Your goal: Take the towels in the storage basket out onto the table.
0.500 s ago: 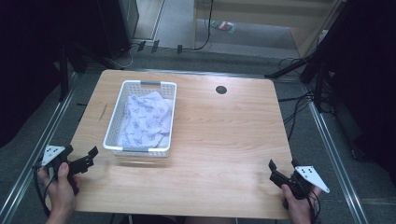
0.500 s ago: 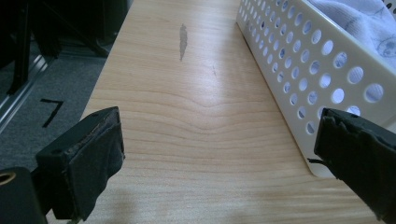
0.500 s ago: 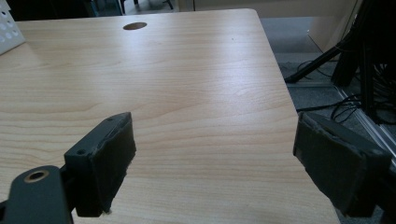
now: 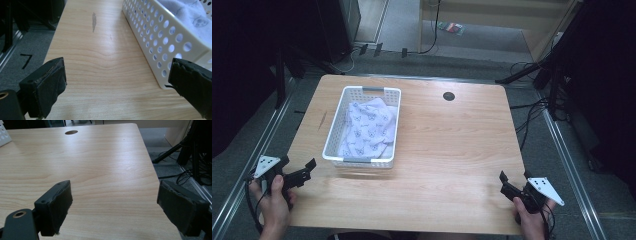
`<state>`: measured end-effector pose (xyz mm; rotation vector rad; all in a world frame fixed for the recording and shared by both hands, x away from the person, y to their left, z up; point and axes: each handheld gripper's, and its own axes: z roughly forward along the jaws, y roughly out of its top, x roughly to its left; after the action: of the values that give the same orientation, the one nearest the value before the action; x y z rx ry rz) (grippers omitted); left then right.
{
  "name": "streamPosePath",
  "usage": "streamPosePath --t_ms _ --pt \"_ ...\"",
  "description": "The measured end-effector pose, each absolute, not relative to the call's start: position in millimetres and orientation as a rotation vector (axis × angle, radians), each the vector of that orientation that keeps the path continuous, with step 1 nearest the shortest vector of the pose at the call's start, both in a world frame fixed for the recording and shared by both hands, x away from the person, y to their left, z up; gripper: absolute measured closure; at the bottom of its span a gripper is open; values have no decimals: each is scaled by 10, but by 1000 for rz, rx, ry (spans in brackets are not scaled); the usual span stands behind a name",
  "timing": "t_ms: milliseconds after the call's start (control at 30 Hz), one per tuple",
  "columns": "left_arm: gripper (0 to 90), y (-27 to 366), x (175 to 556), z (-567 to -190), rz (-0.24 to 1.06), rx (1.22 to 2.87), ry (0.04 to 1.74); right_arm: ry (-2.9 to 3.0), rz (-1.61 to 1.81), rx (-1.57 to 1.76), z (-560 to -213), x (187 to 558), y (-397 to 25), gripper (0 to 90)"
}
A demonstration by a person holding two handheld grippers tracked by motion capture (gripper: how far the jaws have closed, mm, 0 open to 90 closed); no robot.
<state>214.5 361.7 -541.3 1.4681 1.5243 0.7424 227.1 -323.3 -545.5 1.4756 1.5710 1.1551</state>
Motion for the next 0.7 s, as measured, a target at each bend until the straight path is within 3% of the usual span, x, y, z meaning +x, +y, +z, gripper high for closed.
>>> streamPosePath --t_ms 233,700 --pt "1 3636 2031 -5098 740 1414 1457 1573 1153 1484 -5456 2281 -3239 132" --pt "0 3401 2158 -4787 696 1498 1376 1580 1140 1494 -5455 2292 -3238 134"
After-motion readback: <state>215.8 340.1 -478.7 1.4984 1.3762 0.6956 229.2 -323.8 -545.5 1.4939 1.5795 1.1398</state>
